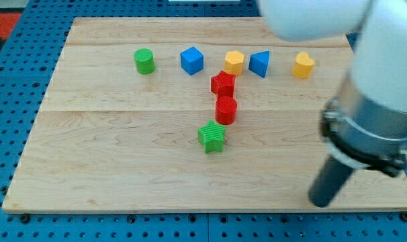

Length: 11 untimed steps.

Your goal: Move your arm towards center

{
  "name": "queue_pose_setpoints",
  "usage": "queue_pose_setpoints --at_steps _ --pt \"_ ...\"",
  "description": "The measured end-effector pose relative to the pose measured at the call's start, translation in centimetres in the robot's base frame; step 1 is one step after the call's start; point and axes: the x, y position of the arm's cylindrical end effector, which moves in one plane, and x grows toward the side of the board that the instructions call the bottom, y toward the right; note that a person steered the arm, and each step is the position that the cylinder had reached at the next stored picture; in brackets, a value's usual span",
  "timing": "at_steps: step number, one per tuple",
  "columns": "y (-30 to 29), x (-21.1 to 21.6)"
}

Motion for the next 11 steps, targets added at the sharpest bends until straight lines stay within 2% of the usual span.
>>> queue_pose_setpoints --at_steps 1,2,5,6,7,8,9,10,11 --pt "7.3 0.7" --pt "11.2 0.8" --pt "11.7 0.7" --pt "11.5 -1.2" --pt "9.8 -4.0" --pt "1.2 -10.2" --pt "-3.8 -15.6" --pt "-8.9 -16.1" --pt "-10.7 -15.7"
